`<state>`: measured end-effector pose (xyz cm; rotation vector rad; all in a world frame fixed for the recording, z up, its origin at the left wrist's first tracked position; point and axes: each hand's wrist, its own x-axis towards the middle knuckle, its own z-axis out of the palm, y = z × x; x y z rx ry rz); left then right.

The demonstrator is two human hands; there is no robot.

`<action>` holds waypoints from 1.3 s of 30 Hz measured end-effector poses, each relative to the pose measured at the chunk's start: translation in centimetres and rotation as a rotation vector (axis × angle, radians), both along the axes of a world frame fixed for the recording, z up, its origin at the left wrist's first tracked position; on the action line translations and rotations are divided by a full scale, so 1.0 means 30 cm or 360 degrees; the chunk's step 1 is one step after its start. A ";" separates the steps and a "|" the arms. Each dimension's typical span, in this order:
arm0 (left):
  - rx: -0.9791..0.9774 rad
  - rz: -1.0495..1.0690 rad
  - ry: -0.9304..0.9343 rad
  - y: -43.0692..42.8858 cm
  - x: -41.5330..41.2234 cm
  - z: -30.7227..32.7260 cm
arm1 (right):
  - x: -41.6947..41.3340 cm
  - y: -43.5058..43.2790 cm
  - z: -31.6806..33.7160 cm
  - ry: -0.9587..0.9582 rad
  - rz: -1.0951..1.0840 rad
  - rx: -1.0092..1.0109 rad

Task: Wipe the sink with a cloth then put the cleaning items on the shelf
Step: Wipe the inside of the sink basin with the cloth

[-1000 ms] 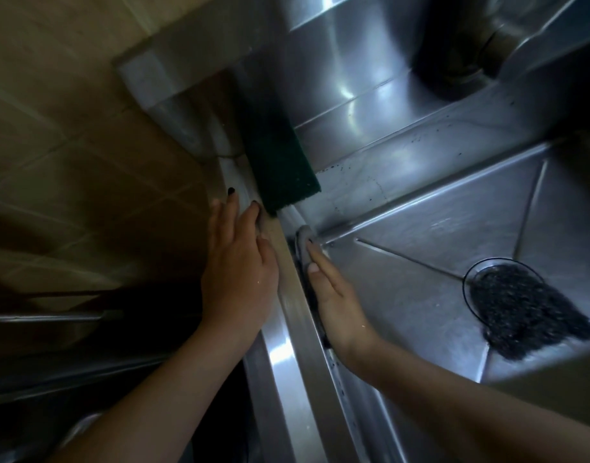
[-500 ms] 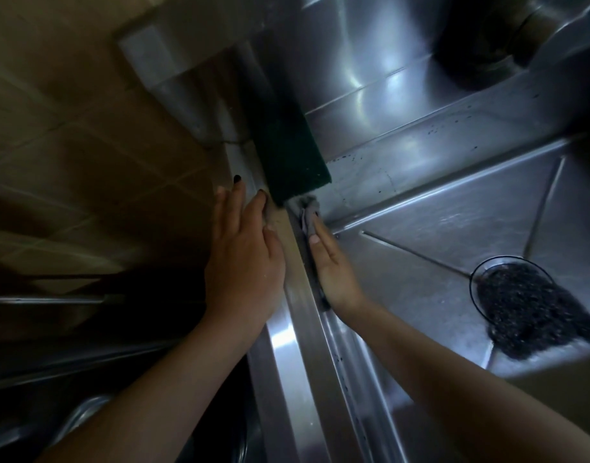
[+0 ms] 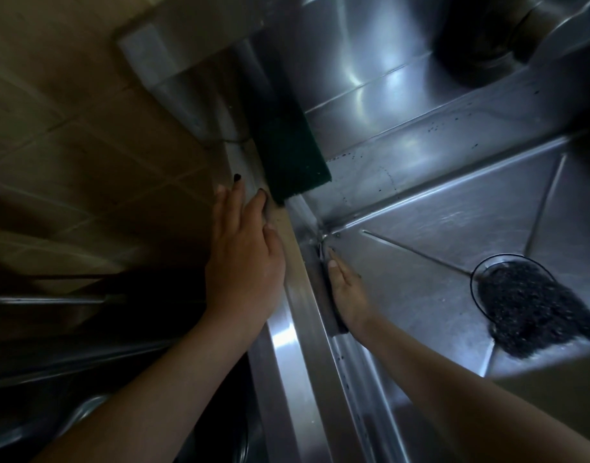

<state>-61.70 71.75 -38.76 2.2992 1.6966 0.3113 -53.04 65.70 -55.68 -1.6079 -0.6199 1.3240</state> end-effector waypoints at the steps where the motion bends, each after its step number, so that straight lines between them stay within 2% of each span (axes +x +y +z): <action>1: 0.0000 0.0001 -0.0001 0.000 0.001 0.000 | -0.003 -0.008 0.022 0.0045 -0.0027 0.0006; 6: -0.0023 0.0014 -0.0008 -0.001 0.003 0.000 | -0.008 -0.044 0.173 0.0152 -0.0083 0.0126; 11: -0.0033 0.0012 0.0001 -0.004 0.004 0.007 | -0.008 -0.080 0.349 -0.0024 0.0137 0.0473; 14: -0.0031 0.0032 0.0017 -0.003 0.006 0.011 | -0.002 -0.104 0.418 0.0000 0.0151 0.0565; 18: -0.0028 0.0008 0.0040 -0.001 0.008 0.013 | -0.010 -0.125 0.446 -0.0116 0.0194 0.0627; 25: -0.0032 0.0009 0.0026 0.000 0.003 0.009 | -0.001 -0.056 0.361 0.0039 0.0190 0.0572; 29: -0.0012 -0.0006 0.0031 0.002 0.002 0.003 | 0.007 0.012 0.213 -0.0030 0.0146 0.0420; 34: -0.0009 -0.0010 0.0019 0.005 -0.002 0.000 | -0.004 0.019 0.030 0.0051 -0.0008 0.0093; 36: -0.0002 -0.0016 0.0015 0.006 -0.002 -0.003 | -0.008 0.012 -0.006 -0.0033 -0.0009 0.0054; 39: 0.0006 -0.0012 0.0002 0.004 -0.002 -0.006 | -0.006 0.016 -0.001 0.0011 -0.0019 0.0057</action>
